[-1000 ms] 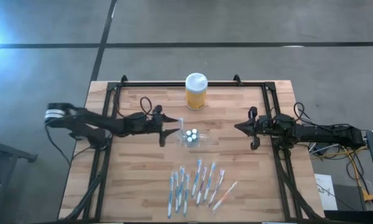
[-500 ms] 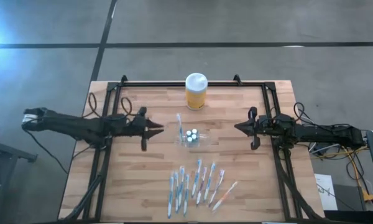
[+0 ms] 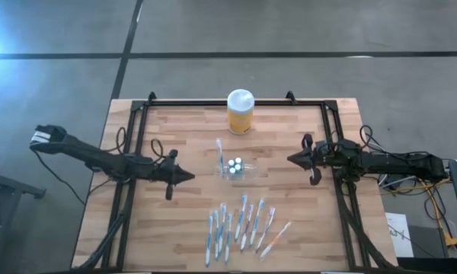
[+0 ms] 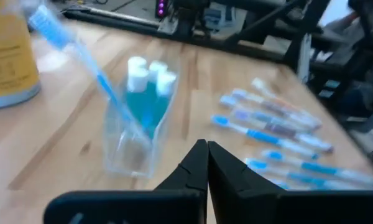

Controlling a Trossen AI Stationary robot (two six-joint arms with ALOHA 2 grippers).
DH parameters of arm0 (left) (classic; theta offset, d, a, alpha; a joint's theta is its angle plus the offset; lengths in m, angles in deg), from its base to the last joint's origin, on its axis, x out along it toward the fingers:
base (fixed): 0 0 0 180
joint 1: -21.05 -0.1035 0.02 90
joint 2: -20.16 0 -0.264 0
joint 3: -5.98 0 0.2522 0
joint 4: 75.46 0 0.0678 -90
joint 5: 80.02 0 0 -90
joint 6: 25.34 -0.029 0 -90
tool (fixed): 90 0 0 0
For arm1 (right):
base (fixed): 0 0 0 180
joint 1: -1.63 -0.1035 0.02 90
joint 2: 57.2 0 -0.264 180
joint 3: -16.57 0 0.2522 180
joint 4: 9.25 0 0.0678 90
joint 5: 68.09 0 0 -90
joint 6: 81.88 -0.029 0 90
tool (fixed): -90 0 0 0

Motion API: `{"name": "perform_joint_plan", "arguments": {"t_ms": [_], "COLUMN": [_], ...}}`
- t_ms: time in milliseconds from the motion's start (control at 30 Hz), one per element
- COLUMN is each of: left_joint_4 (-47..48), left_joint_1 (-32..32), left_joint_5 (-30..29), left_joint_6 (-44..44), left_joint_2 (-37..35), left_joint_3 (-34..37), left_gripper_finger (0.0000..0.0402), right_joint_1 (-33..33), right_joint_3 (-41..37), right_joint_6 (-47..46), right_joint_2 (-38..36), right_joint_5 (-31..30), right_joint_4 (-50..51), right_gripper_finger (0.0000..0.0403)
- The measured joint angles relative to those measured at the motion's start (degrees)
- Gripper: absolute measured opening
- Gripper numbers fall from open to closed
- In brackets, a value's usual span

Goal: Pick & Place toothbrushing station
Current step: Put the orange toothbrush into the transparent organizer

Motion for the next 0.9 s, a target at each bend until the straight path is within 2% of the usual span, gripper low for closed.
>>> {"name": "perform_joint_plan", "arguments": {"t_ms": [167, 367, 533, 667, 767, 833, 900], "left_joint_4": [-16.75, -12.37, -8.69, -9.55, -13.09, -15.63, -15.68], "left_joint_1": [-0.28, -3.74, -13.27, -24.33, -31.78, -34.9, -35.83], "left_joint_5": [2.63, 8.45, 17.01, 26.59, 32.84, 36.35, 37.44], "left_joint_6": [-7.94, -10.06, -11.87, -12.53, -10.49, -8.64, -8.66], "left_joint_2": [-0.03, -1.67, -2.04, -2.6, -3.8, -4.79, -6.09], "left_joint_3": [6.62, 5.37, 3.66, 2.34, 3.14, 4.2, 5.61], "left_gripper_finger": [0.0003, 0.0002, 0.0001, 0.0001, 0.0001, 0.0001, 0.0001], "right_joint_1": [-0.28, -0.28, -1.87, -5.6, -10.29, -14.12, -18.25], "right_joint_3": [0.0, 0.14, 5.49, 12.91, 17.89, 20.61, 23.21], "right_joint_6": [-2.4, -2.9, -1.88, 0.23, 1.88, 2.24, 2.12], "right_joint_2": [-0.01, 0.0, 0.27, 1.56, 3.46, 5.13, 7.28], "right_joint_5": [2.51, -0.45, -1.34, -7.34, -12.94, -16.73, -20.81], "right_joint_4": [0.02, 0.39, 6.89, 18.23, 22.95, 25.29, 27.58], "right_gripper_finger": [0.0008, 0.0008, 0.0008, 0.0008, 0.0008, 0.0008, 0.0008]}}
